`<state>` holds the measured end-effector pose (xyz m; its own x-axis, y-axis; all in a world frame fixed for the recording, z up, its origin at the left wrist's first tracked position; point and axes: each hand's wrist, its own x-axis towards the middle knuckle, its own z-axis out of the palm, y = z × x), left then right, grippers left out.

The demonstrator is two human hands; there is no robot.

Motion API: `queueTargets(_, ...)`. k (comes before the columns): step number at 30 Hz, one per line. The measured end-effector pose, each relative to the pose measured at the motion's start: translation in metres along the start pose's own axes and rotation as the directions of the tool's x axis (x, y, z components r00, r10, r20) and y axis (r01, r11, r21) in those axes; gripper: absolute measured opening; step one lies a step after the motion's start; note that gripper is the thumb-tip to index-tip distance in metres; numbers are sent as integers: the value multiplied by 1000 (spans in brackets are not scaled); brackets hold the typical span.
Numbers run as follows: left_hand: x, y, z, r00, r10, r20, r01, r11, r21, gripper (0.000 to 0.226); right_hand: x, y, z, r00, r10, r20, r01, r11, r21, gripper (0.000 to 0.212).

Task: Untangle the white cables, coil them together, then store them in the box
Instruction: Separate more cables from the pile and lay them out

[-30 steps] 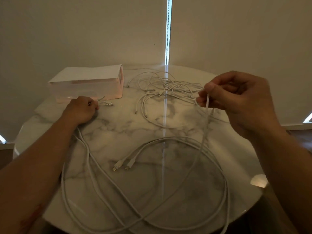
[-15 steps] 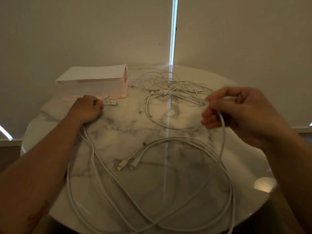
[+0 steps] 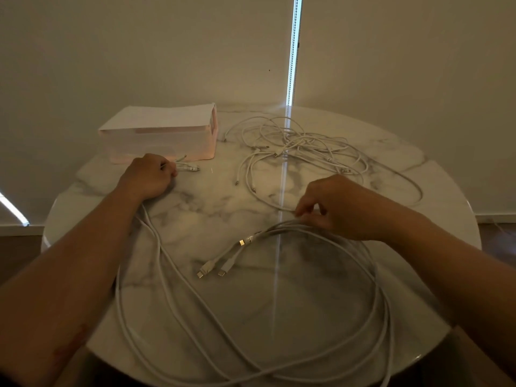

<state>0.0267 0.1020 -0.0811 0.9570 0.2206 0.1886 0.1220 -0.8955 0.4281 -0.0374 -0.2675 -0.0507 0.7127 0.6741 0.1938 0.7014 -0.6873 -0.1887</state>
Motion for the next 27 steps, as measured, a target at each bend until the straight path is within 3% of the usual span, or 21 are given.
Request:
queueTargets(6,0,0,-1,1000,1,-3,-1,1000,-7,27,12,4,8,999,-26,24,25,1000,8,5)
queueTargets(12,0,2,0,999,-22,-33,22,1000,-8,30,20,-9,-9,993,-65,-94,71,996,59,4)
queueTargets(14,0,4,0,998,-38,-48,39,999,5,31,23,-17,-6,992,-124,-33,126,987,101,2)
queueTargets(20,-3,9,-4,999,26,-31,-24,997,69,23,17,-18,11,976,-188,105,173,975,139,31)
queueTargets(23,-3,7,-14,999,31,18,-34,988,153,27,19,-17,12,974,-208,92,194,971,142,17)
queueTargets(27,-3,0,-31,988,-123,92,97,964,248,25,22,-18,17,973,-221,72,217,974,68,4)
